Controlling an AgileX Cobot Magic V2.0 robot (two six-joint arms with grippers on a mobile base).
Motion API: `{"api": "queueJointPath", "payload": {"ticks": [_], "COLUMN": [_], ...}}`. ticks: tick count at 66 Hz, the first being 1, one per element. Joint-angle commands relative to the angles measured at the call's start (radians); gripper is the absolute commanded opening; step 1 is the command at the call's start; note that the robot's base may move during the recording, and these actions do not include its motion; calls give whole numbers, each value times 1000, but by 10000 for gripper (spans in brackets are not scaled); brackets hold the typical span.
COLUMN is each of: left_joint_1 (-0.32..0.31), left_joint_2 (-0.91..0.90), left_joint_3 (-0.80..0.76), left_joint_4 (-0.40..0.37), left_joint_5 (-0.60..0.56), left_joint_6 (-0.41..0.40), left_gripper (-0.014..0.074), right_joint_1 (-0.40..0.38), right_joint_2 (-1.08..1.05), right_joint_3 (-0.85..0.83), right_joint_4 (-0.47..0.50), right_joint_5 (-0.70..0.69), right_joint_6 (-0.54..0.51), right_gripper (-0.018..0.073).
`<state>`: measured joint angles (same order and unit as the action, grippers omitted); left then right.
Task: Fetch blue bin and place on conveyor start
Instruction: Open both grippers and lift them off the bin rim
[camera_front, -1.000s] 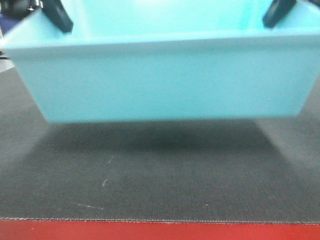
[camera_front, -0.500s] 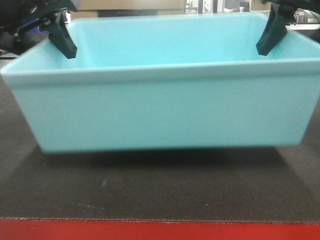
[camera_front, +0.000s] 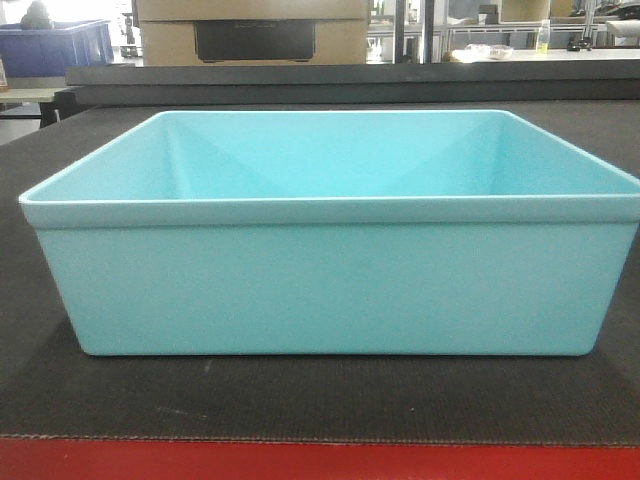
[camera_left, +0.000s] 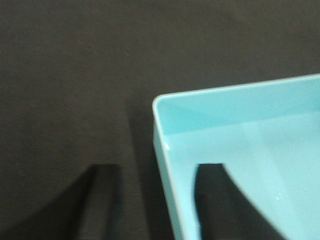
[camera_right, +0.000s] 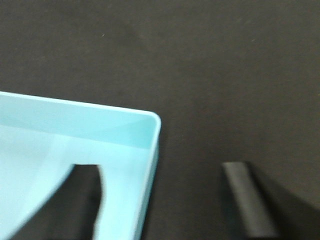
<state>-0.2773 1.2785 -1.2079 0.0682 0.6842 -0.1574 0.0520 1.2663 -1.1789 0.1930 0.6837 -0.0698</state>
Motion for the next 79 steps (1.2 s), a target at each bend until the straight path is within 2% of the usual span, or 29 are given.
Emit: {"api": "queueJointPath", "payload": {"ticks": [1, 4, 6, 9, 10, 16, 23, 43, 49, 60, 79], "left_joint_1": [44, 72, 89, 114, 122, 164, 184, 183, 183, 183, 183], "left_joint_2": [-63, -88, -104, -132, -140, -193, -258, -500, -568, -701, -890], "left_joint_3": [10, 24, 39, 63, 72, 149, 258, 670, 755, 820, 820], "left_joint_4": [36, 51, 56, 61, 61, 61, 61, 61, 61, 59, 55], "left_joint_5": [13, 13, 13, 7, 5, -14, -54, -292, -331, -353, -389], "left_joint_6": [0, 0, 0, 0, 0, 0, 0, 0, 0, 0, 0], "left_gripper": [36, -55, -106, -111, -111, -111, -111, -111, -111, -111, -111], "right_joint_1": [-30, -57, -68, -92, -99, -135, -148, -148, -148, -148, -148], "right_joint_2": [-38, -55, -65, -81, -89, -125, -178, -381, -459, -638, -981], "right_joint_3": [-4, 0, 6, 20, 27, 93, 202, 614, 716, 772, 772], "right_joint_4": [-39, -40, -40, -40, -40, -40, -41, -45, -45, -48, -48], "right_joint_5": [22, 32, 32, 30, 28, 0, -47, -321, -388, -404, -412], "right_joint_6": [-8, -8, -8, -8, -8, -8, -8, -16, -37, -40, -64], "right_gripper": [162, 13, -41, -159, -167, -162, -162, -162, -162, -162, -162]}}
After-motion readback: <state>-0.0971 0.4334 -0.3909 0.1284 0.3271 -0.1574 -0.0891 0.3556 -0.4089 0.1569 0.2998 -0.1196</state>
